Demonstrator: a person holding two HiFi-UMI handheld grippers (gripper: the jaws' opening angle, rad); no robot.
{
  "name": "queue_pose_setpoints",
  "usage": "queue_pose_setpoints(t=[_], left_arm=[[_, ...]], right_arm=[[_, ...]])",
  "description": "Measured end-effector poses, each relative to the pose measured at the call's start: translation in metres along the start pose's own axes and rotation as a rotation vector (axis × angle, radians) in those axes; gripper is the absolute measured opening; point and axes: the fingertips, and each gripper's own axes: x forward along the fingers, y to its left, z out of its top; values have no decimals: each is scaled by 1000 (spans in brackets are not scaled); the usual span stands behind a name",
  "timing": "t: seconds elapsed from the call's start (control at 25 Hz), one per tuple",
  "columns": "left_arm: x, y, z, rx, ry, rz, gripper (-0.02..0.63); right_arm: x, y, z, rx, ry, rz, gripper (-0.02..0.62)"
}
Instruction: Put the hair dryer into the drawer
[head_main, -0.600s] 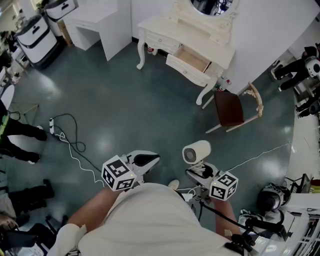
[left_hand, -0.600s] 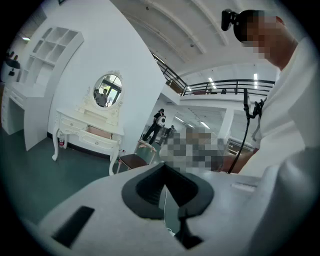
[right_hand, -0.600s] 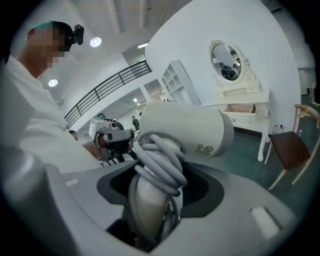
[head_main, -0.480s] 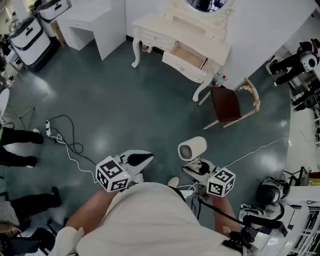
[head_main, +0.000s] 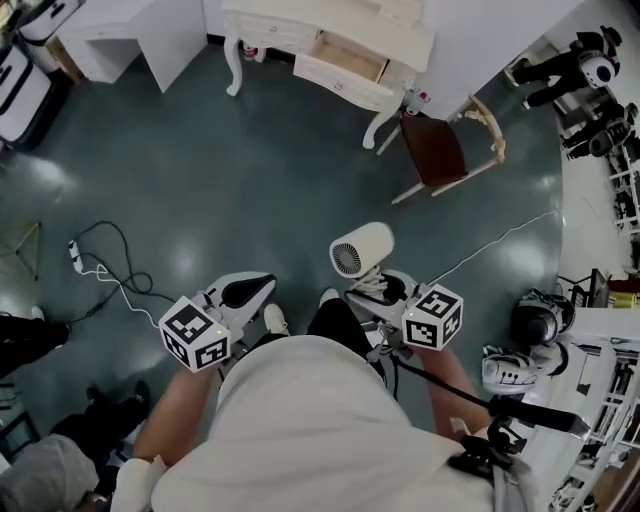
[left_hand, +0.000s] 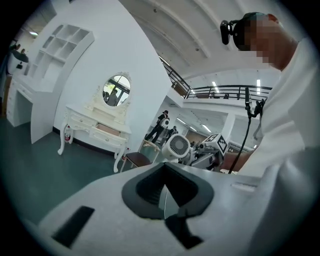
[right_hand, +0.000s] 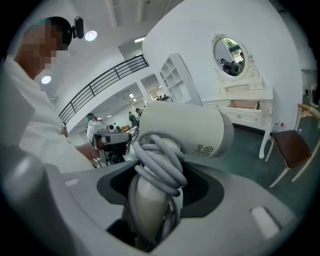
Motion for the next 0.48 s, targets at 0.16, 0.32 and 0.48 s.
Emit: queue_pose_setpoints(t=[0.16, 0.32, 0.48], left_arm=[[18, 13, 8, -4, 5, -20, -2], [43, 44, 19, -2, 16, -16, -2], [76, 84, 48, -5, 31, 24, -2]], right_arm=[[8, -19, 13, -6, 13, -16, 244], [26, -58, 24, -19, 35, -34, 244], [43, -111, 55, -39, 55, -22, 244]])
